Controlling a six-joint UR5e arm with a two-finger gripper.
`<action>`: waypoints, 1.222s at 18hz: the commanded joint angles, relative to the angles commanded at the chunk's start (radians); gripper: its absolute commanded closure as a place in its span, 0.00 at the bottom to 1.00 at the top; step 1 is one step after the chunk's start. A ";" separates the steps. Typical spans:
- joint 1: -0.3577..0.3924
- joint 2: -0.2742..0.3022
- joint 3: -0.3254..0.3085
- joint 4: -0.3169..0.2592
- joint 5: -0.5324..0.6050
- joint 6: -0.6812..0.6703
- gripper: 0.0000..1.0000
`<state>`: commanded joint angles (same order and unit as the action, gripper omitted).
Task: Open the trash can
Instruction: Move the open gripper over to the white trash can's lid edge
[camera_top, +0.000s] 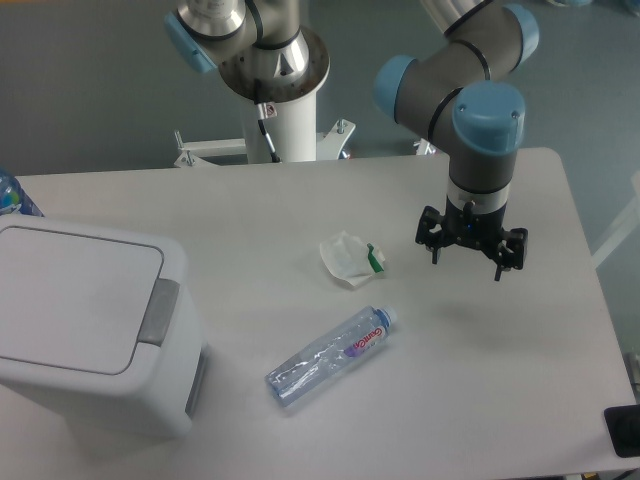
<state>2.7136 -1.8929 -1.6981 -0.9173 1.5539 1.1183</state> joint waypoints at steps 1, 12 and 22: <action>0.000 0.000 0.000 0.000 -0.002 0.002 0.00; -0.014 0.006 -0.006 0.050 -0.060 -0.056 0.00; -0.170 0.005 0.139 0.054 -0.210 -0.593 0.00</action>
<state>2.5436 -1.8882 -1.5588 -0.8636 1.3439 0.5251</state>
